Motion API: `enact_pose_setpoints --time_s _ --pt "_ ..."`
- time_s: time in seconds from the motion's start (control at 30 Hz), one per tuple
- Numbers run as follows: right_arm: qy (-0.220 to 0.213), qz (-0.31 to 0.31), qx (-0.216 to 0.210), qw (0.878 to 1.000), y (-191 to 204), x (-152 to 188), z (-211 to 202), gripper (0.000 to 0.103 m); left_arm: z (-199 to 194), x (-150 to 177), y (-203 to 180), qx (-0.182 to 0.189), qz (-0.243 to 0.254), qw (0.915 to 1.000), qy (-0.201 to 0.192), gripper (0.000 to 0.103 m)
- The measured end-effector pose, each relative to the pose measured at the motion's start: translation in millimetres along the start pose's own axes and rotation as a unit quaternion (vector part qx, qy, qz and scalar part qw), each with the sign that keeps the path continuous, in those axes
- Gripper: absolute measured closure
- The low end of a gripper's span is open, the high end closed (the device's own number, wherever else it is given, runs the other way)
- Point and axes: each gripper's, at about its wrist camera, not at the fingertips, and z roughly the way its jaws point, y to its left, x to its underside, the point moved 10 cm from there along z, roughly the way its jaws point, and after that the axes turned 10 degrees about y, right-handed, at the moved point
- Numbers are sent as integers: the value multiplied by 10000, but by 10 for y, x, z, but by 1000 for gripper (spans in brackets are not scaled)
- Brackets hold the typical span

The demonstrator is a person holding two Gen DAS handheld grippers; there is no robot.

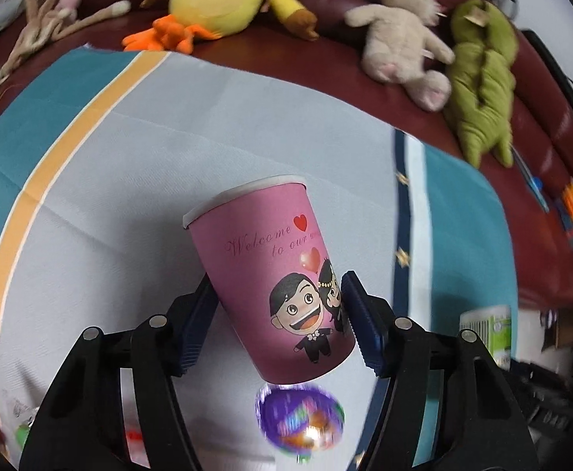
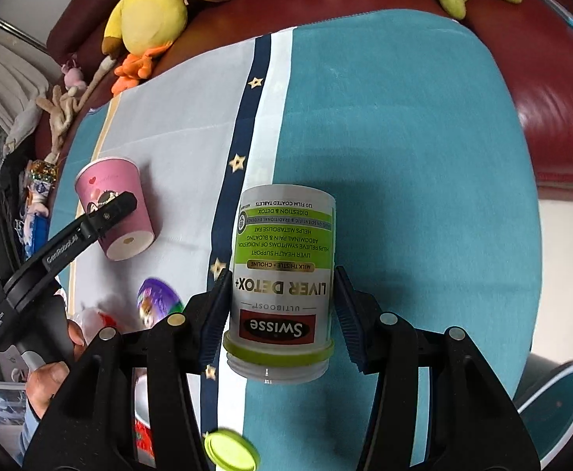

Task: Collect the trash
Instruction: 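Grasp the pink paper cup with the left tool while the right tool holds the bottle, then carry the cup and bottle over the teal bin and open both tools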

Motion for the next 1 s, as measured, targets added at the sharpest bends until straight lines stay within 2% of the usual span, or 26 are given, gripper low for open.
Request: enact_pose_setpoints --time_s 0.2,0.5,0.6,0.77,1.0 --pt "-262 287 -211 9990 -146 402 -307 54 -328 370 -324 238 635 9977 -49 38" --pt "-775 735 -220 9940 -554 1051 -810 54 -647 1100 -1063 647 1595 9851 -2 37" --pt "-987 939 -283 9903 -770 1312 -1001 54 -699 1367 -1362 876 1913 9776 101 37" --pt "-1296 1346 -285 9820 -1255 1761 -1296 54 -735 1837 -1988 1116 2591 9591 254 37" --pt "-1751 2103 -170 9617 -2157 2422 -1685 54 -620 2437 -2786 1261 3367 9319 470 36"
